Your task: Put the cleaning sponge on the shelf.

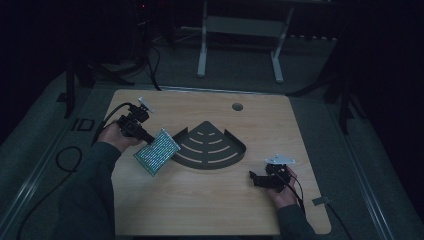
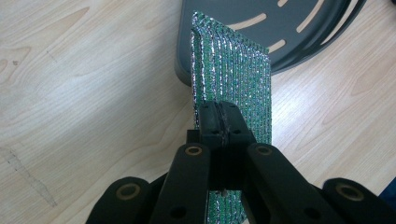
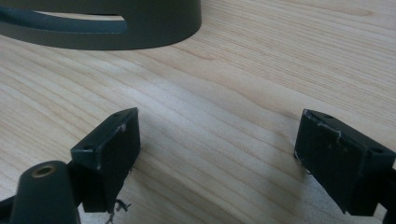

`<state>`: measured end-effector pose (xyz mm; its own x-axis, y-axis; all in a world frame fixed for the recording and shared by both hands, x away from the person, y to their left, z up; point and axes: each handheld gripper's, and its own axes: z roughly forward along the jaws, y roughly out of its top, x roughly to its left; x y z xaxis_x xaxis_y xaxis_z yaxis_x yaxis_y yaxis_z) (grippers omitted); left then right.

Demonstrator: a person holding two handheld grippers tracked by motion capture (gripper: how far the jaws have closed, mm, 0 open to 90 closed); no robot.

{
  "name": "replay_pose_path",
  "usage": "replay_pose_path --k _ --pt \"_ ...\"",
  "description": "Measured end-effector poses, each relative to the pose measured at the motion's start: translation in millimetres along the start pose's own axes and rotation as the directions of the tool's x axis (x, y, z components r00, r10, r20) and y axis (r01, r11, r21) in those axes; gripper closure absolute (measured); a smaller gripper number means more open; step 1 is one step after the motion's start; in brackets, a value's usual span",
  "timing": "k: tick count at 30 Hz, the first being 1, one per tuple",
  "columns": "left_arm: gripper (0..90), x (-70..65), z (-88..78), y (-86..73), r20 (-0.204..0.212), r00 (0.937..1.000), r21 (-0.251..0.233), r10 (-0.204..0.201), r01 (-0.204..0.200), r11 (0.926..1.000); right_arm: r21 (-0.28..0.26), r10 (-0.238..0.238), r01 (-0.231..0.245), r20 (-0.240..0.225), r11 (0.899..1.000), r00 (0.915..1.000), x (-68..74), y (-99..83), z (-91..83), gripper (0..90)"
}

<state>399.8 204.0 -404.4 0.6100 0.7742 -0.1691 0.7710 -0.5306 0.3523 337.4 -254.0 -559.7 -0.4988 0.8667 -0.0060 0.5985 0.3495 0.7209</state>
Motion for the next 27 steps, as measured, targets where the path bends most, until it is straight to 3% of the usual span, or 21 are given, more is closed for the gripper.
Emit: replay_pose_path --k 27 --pt "90.0 -2.6 7.8 22.6 0.014 0.9999 -0.014 0.008 -0.008 0.9999 0.0 -0.001 0.001 0.0 1.0 1.0 -0.1 0.0 0.0 13.8"
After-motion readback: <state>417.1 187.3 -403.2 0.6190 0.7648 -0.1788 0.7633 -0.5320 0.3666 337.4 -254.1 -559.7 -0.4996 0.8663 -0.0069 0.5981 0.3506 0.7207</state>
